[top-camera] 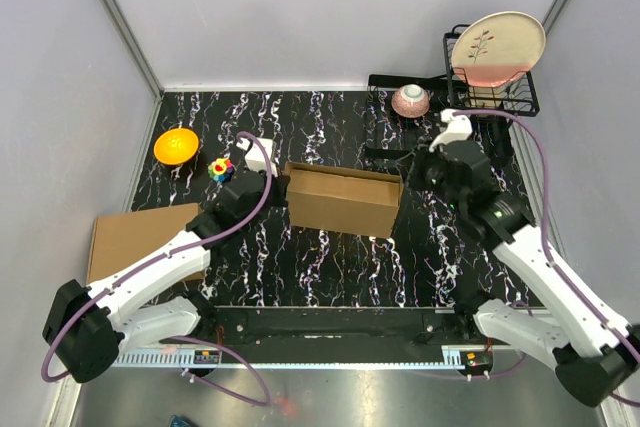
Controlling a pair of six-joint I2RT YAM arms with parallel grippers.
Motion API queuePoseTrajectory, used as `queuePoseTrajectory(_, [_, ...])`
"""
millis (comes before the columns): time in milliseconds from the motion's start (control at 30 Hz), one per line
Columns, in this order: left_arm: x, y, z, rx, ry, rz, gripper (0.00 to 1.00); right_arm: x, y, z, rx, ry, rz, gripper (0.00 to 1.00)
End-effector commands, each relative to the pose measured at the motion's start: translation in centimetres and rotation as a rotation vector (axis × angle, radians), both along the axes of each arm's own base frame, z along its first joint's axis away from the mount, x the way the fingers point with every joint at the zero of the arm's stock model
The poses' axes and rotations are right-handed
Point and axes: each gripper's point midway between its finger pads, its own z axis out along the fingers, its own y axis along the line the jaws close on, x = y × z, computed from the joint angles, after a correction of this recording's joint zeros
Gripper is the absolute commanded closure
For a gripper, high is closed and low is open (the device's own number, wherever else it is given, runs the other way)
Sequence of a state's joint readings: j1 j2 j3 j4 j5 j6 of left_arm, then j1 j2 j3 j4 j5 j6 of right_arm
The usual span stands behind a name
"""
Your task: Fold the paper box
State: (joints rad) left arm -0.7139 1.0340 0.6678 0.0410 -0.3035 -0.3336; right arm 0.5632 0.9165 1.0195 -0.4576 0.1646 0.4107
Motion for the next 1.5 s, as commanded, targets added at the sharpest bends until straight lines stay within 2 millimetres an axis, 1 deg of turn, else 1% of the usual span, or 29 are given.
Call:
queuePoseTrajectory(0, [-2.2, 0.8, -5.2, 0.123, 0.155, -0.026, 1.00, 3.5, 2.2, -0.8, -0.030, -0.025, 0.014, 0.75])
queuePoseTrajectory(33, [-2.2, 0.8, -5.2, 0.123, 0.155, -0.026, 1.00, 3.7, 2.5, -1.4, -0.039, -0.013, 0.024, 0.75])
queuePoseTrajectory(133, [-2.3, 0.8, -5.3, 0.121, 0.158, -0.028, 1.00, 3.6, 3.4, -3.6, -0.057, 0.037, 0.070, 0.77])
queuePoseTrajectory(167, [-2.3, 0.8, -5.4, 0.121, 0.158, -0.030, 1.00, 3.4, 3.3, -4.8, -0.069, 0.060, 0.077, 0.78])
queuePoseTrajectory(300, [-2.3, 0.7, -5.3, 0.118, 0.155, -0.031, 1.00, 2.1, 3.1, -7.1, -0.084, 0.091, 0.110, 0.82])
queuePoseTrajectory(333, [-2.3, 0.8, -5.3, 0.121, 0.153, -0.030, 1.00, 1.5, 2.9, -8.4, -0.098, 0.113, 0.120, 0.82])
queuePoseTrajectory(400, [-2.2, 0.7, -5.1, 0.121, 0.150, -0.030, 1.00, 0.9, 2.9, -9.0, -0.098, 0.117, 0.138, 0.84])
queuePoseTrajectory(433, [-2.2, 0.8, -5.1, 0.123, 0.153, -0.028, 1.00, 0.5, 2.8, -10.4, -0.111, 0.142, 0.147, 0.84])
queuePoseTrajectory(533, [-2.2, 0.8, -5.0, 0.120, 0.153, -0.024, 0.97, 0.0, 2.3, -12.1, -0.132, 0.170, 0.135, 0.85])
queuePoseTrajectory(600, [-2.1, 0.7, -4.9, 0.118, 0.152, -0.027, 0.98, 0.2, 2.2, -11.7, -0.120, 0.158, 0.111, 0.81])
queuePoseTrajectory(633, [-2.1, 0.6, -5.1, 0.120, 0.157, -0.030, 0.99, 0.4, 2.0, -11.0, -0.109, 0.138, 0.091, 0.75])
queuePoseTrajectory(700, [-2.2, 0.5, -5.2, 0.119, 0.162, -0.033, 1.00, 0.9, 1.9, -9.0, -0.080, 0.085, 0.068, 0.70])
queuePoseTrajectory(733, [-2.2, 0.6, -5.4, 0.120, 0.165, -0.032, 1.00, 1.4, 2.0, -7.3, -0.062, 0.049, 0.056, 0.67])
queuePoseTrajectory(800, [-2.4, 0.6, -5.5, 0.118, 0.167, -0.032, 1.00, 1.9, 2.3, -5.8, -0.050, 0.030, 0.055, 0.64])
queuePoseTrajectory(833, [-2.4, 0.6, -5.6, 0.118, 0.167, -0.030, 1.00, 2.4, 2.9, -3.7, -0.026, -0.001, 0.068, 0.63])
queuePoseTrajectory(867, [-2.4, 0.6, -5.6, 0.119, 0.168, -0.030, 1.00, 2.8, 3.5, -3.7, -0.026, 0.008, 0.079, 0.64])
queuePoseTrajectory(900, [-2.5, 0.6, -5.7, 0.116, 0.168, -0.029, 1.00, 3.2, 3.9, -3.1, -0.016, 0.004, 0.088, 0.63])
queuePoseTrajectory(933, [-2.5, 0.6, -5.7, 0.116, 0.169, -0.029, 1.00, 3.4, 4.9, -2.0, 0.008, -0.007, 0.120, 0.63])
queuePoseTrajectory(967, [-2.5, 0.6, -5.7, 0.116, 0.169, -0.030, 1.00, 3.9, 5.8, -2.4, 0.010, 0.006, 0.138, 0.64])
queuePoseTrajectory(1033, [-2.5, 0.5, -5.9, 0.114, 0.173, -0.030, 1.00, 4.3, 7.0, -2.5, 0.018, 0.011, 0.170, 0.64])
queuePoseTrajectory(1067, [-2.6, 0.5, -5.9, 0.114, 0.174, -0.033, 1.00, 4.7, 7.9, -3.0, 0.021, 0.018, 0.185, 0.64])
queuePoseTrajectory(1100, [-2.6, 0.4, -6.0, 0.113, 0.176, -0.033, 1.00, 4.8, 8.4, -3.1, 0.031, 0.017, 0.200, 0.64])
queuePoseTrajectory(1200, [-2.6, 0.3, -6.1, 0.114, 0.180, -0.037, 1.00, 4.2, 10.7, -4.0, 0.031, 0.027, 0.299, 0.63])
queuePoseTrajectory(1267, [-2.6, 0.3, -6.2, 0.117, 0.181, -0.036, 1.00, 4.1, 11.8, -4.1, 0.035, 0.014, 0.332, 0.62])
queuePoseTrajectory(1300, [-2.6, 0.3, -6.1, 0.114, 0.179, -0.037, 1.00, 3.7, 12.5, -4.1, 0.044, 0.007, 0.362, 0.60])
queuePoseTrajectory(1400, [-2.6, 0.2, -6.2, 0.114, 0.182, -0.038, 0.99, 3.2, 13.9, -4.7, 0.025, -0.008, 0.411, 0.60])
queuePoseTrajectory(1433, [-2.6, 0.2, -6.2, 0.114, 0.182, -0.038, 0.95, 2.7, 14.6, -4.9, 0.012, -0.007, 0.438, 0.61])
queuePoseTrajectory(1467, [-2.6, 0.2, -6.1, 0.114, 0.182, -0.038, 0.92, 2.6, 14.8, -6.1, -0.020, 0.017, 0.449, 0.62])
